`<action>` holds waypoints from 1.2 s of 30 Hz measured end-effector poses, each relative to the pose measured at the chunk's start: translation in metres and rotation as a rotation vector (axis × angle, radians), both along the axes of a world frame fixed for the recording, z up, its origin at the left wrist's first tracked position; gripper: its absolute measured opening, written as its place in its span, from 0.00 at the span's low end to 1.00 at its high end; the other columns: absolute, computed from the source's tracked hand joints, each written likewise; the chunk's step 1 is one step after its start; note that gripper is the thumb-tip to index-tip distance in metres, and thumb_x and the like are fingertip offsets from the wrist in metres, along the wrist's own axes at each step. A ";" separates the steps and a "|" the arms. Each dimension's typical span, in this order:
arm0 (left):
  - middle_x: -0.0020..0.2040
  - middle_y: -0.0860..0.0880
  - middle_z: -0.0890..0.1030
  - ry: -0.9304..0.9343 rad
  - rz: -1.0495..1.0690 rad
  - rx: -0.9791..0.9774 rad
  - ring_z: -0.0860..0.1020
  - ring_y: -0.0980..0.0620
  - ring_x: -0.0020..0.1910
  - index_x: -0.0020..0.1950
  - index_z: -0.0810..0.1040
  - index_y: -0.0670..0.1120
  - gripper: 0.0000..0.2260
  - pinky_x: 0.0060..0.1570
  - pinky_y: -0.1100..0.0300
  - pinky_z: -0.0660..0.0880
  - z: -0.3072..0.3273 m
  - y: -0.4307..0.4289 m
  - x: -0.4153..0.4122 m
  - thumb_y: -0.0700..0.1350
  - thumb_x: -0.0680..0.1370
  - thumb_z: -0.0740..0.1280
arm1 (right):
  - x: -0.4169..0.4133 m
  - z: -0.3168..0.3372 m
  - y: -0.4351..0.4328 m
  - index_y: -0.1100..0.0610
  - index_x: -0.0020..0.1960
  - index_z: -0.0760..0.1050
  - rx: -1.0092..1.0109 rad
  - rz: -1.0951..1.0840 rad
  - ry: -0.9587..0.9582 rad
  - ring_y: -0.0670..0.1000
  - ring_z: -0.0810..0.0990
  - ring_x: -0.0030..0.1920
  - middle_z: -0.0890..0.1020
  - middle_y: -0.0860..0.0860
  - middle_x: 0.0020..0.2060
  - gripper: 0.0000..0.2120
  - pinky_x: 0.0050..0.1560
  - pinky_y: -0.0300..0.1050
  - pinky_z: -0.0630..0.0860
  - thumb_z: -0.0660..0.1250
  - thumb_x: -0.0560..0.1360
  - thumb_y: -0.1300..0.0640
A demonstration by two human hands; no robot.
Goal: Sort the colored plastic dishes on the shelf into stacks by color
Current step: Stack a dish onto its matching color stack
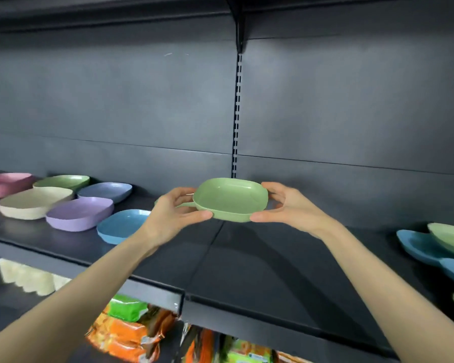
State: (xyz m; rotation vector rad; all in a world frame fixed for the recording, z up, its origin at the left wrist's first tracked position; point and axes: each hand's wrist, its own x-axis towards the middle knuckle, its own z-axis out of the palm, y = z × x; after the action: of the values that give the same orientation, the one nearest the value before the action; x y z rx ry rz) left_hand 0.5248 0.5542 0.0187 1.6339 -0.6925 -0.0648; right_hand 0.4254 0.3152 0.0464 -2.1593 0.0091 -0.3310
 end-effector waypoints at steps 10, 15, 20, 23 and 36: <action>0.57 0.50 0.81 0.004 0.033 -0.008 0.82 0.57 0.51 0.65 0.72 0.44 0.25 0.49 0.70 0.77 -0.003 0.081 0.080 0.41 0.70 0.74 | 0.092 0.002 0.080 0.51 0.67 0.70 0.041 0.061 0.032 0.41 0.80 0.55 0.79 0.43 0.60 0.34 0.61 0.39 0.72 0.78 0.65 0.57; 0.58 0.50 0.80 0.005 0.091 -0.017 0.82 0.58 0.50 0.65 0.71 0.44 0.24 0.46 0.71 0.76 -0.002 0.110 0.111 0.40 0.71 0.74 | 0.143 0.002 0.100 0.51 0.68 0.70 0.012 0.113 0.015 0.34 0.73 0.61 0.78 0.41 0.61 0.37 0.66 0.42 0.70 0.80 0.63 0.53; 0.58 0.50 0.80 -0.033 0.192 -0.048 0.82 0.61 0.45 0.64 0.72 0.42 0.23 0.44 0.72 0.75 0.005 0.143 0.142 0.37 0.71 0.73 | 0.200 0.002 0.129 0.51 0.70 0.68 -0.042 0.176 0.017 0.41 0.71 0.66 0.76 0.43 0.64 0.51 0.69 0.48 0.68 0.79 0.51 0.39; 0.56 0.53 0.80 -0.064 0.284 -0.047 0.82 0.62 0.44 0.62 0.73 0.46 0.21 0.43 0.75 0.73 0.002 0.168 0.159 0.38 0.71 0.73 | 0.236 0.002 0.151 0.51 0.70 0.67 -0.061 0.246 0.015 0.40 0.71 0.66 0.75 0.42 0.65 0.51 0.68 0.48 0.69 0.80 0.51 0.40; 0.55 0.52 0.80 -0.043 0.342 0.036 0.81 0.64 0.44 0.62 0.73 0.44 0.23 0.43 0.74 0.75 -0.006 0.319 0.292 0.39 0.69 0.75 | 0.383 -0.008 0.297 0.54 0.63 0.74 -0.040 0.321 0.051 0.39 0.77 0.60 0.81 0.42 0.57 0.29 0.68 0.44 0.69 0.79 0.64 0.59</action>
State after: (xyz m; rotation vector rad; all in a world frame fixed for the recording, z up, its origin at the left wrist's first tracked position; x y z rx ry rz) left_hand 0.8173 0.8733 0.0131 1.7720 -0.4383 0.2063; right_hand 0.8086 0.6121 0.0380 -2.1646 -0.3143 -0.0908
